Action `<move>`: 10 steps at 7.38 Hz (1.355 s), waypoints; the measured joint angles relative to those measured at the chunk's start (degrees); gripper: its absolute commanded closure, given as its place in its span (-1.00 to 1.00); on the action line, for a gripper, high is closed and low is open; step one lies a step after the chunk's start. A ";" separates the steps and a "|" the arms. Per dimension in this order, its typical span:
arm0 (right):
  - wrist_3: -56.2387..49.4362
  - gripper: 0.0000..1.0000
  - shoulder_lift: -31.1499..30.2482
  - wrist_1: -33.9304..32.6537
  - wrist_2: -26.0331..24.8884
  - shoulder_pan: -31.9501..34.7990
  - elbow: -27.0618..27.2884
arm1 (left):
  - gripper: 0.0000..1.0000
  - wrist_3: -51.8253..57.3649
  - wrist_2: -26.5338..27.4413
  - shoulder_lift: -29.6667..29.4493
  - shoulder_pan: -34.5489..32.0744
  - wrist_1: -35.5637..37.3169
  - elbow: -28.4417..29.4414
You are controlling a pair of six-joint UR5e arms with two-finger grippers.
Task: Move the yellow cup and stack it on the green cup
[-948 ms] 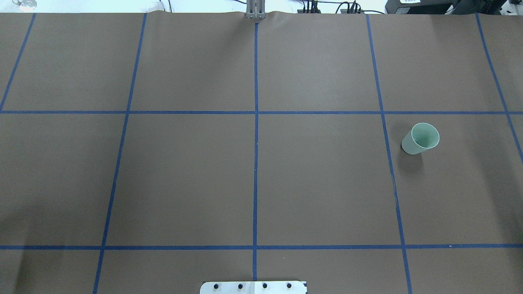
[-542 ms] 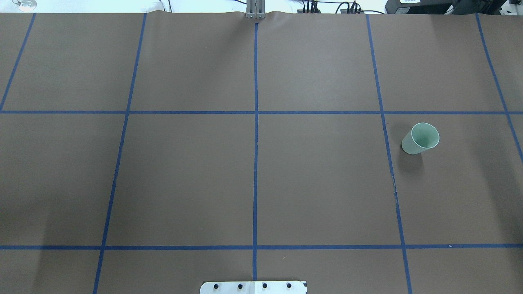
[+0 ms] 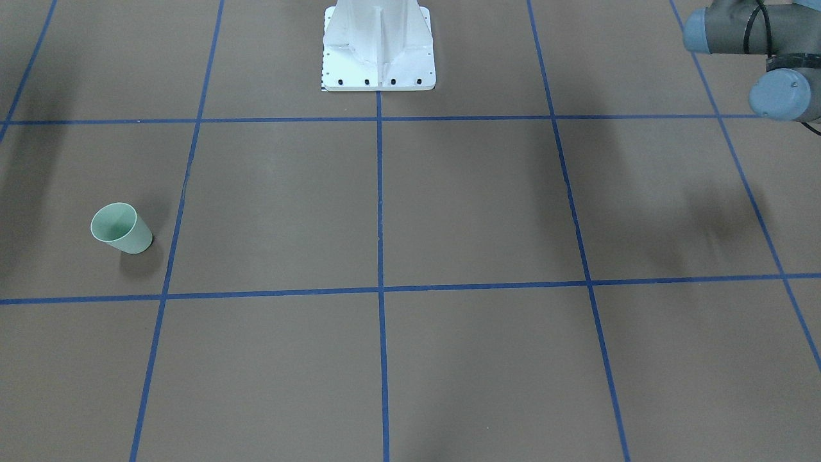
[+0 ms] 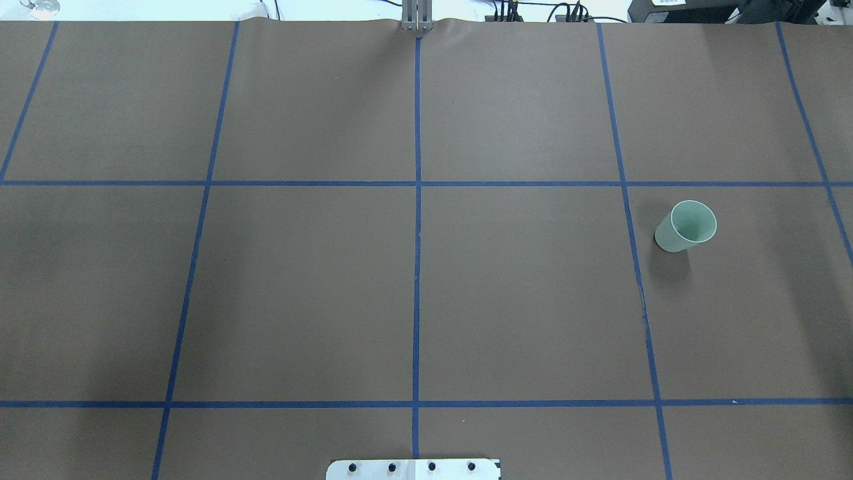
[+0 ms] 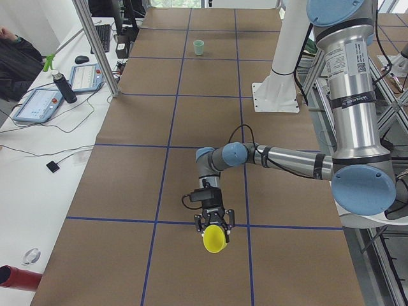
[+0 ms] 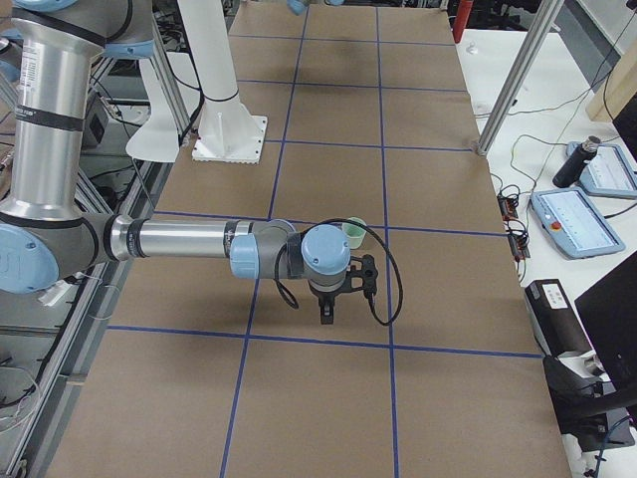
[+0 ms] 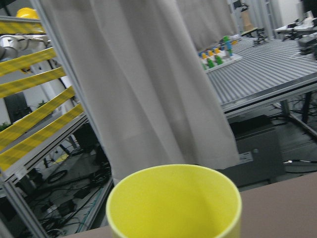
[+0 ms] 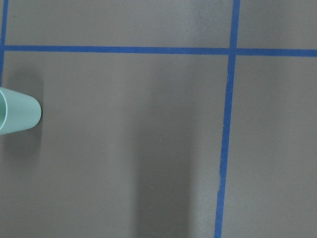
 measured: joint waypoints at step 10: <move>5.94 -1.00 0.85 0.44 -0.21 -0.08 1.28 | 1.00 27.68 -0.86 -30.99 8.99 -28.19 -0.15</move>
